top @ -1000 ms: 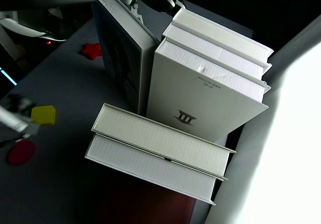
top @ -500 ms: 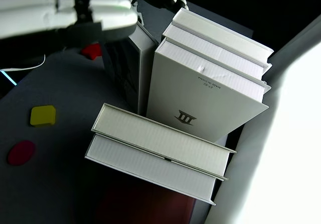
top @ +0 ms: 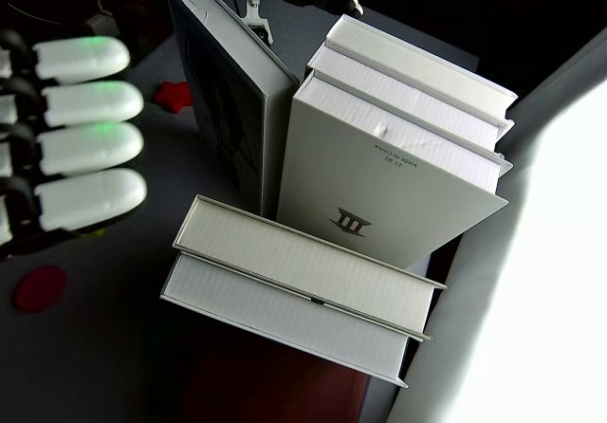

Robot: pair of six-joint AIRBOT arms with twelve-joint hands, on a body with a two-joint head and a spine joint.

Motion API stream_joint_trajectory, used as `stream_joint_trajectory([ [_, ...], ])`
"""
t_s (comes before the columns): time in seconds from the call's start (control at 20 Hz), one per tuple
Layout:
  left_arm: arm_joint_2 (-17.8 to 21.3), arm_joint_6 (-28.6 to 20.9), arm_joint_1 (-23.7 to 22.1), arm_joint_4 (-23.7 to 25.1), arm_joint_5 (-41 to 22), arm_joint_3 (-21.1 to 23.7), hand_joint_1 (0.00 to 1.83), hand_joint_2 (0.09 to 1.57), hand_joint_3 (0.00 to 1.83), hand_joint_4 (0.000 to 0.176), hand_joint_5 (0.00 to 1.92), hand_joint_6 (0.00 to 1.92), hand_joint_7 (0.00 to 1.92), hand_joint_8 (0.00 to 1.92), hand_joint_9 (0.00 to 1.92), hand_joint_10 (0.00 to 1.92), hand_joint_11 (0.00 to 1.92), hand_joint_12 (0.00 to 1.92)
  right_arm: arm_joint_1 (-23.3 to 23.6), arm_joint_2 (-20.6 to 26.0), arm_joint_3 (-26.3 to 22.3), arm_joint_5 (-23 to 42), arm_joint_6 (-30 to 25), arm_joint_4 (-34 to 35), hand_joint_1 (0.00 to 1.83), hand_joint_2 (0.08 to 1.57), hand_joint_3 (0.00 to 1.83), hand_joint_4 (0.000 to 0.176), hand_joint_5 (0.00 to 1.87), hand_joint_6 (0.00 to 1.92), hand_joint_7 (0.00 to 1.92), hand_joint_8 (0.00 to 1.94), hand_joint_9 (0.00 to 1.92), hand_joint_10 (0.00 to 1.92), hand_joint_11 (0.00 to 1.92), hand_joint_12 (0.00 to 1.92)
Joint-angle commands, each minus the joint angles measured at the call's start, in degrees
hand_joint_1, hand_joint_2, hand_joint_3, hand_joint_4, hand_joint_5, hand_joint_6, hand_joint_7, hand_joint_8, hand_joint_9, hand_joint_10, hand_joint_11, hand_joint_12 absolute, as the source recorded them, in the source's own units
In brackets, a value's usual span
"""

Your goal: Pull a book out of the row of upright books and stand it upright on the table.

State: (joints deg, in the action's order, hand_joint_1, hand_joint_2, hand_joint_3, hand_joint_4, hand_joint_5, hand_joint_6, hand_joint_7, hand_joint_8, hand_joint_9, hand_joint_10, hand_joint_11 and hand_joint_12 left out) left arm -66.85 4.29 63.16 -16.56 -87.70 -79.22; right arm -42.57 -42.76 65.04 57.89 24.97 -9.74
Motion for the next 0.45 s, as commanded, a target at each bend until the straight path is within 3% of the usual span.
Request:
stream_joint_trajectory([
  [0.0, 0.55, -0.24, -0.20, -0.55, -7.71, 0.08, 0.27, 1.39, 0.00, 0.104, 0.00, 0.00, 0.00, 0.00, 0.00, 0.00, 0.00, 0.00, -1.09, 0.07, -0.38, 12.28, 0.03, 4.46, 0.00, 1.33, 0.02, 0.000, 0.00, 0.00, 0.00, 0.00, 0.00, 0.00, 0.00, 0.00],
  [0.2, 0.75, -0.14, -0.10, -0.66, -9.11, 0.52, 0.33, 1.43, 0.01, 0.075, 0.00, 0.00, 0.00, 0.00, 0.00, 0.00, 0.00, 0.00, -10.97, -0.21, -2.75, 25.74, 0.51, 12.06, 0.00, 1.35, 0.02, 0.000, 0.00, 0.00, 0.00, 0.00, 0.00, 0.00, 0.00, 0.00],
  [0.25, 0.84, -0.13, -0.10, -0.66, -9.40, 0.65, 0.32, 1.43, 0.01, 0.072, 0.00, 0.00, 0.00, 0.00, 0.00, 0.00, 0.00, 0.00, -12.48, -0.17, -3.37, 27.99, 0.87, 13.12, 0.01, 1.36, 0.03, 0.000, 0.00, 0.00, 0.00, 0.00, 0.00, 0.00, 0.00, 0.00],
  [0.3, 0.95, -0.14, 0.01, -0.66, -9.94, 0.79, 0.31, 1.41, 0.00, 0.099, 0.00, 0.00, 0.00, 0.00, 0.00, 0.00, 0.01, 0.00, -13.80, -0.17, -3.91, 29.68, 1.33, 14.04, 0.02, 1.37, 0.02, 0.000, 0.00, 0.00, 0.00, 0.00, 0.00, 0.00, 0.00, 0.00],
  [0.35, 1.09, -0.14, 0.12, -0.66, -10.18, 0.95, 0.29, 1.41, 0.00, 0.107, 0.00, 0.00, 0.00, 0.00, 0.00, 0.00, 0.03, 0.02, -14.59, -0.20, -4.27, 30.45, 1.60, 14.75, 0.03, 1.39, 0.03, 0.000, 0.00, 0.00, 0.00, 0.00, 0.00, 0.00, 0.00, 0.00],
  [0.4, 1.33, -0.10, 0.27, -0.66, -10.73, 1.19, 0.28, 1.41, 0.00, 0.085, 0.00, 0.00, 0.00, 0.00, 0.00, 0.00, 0.03, 0.03, -15.81, -0.47, -4.61, 32.00, 1.82, 15.64, 0.05, 1.42, 0.03, 0.000, 0.00, 0.00, 0.00, 0.00, 0.00, 0.00, 0.00, 0.00],
])
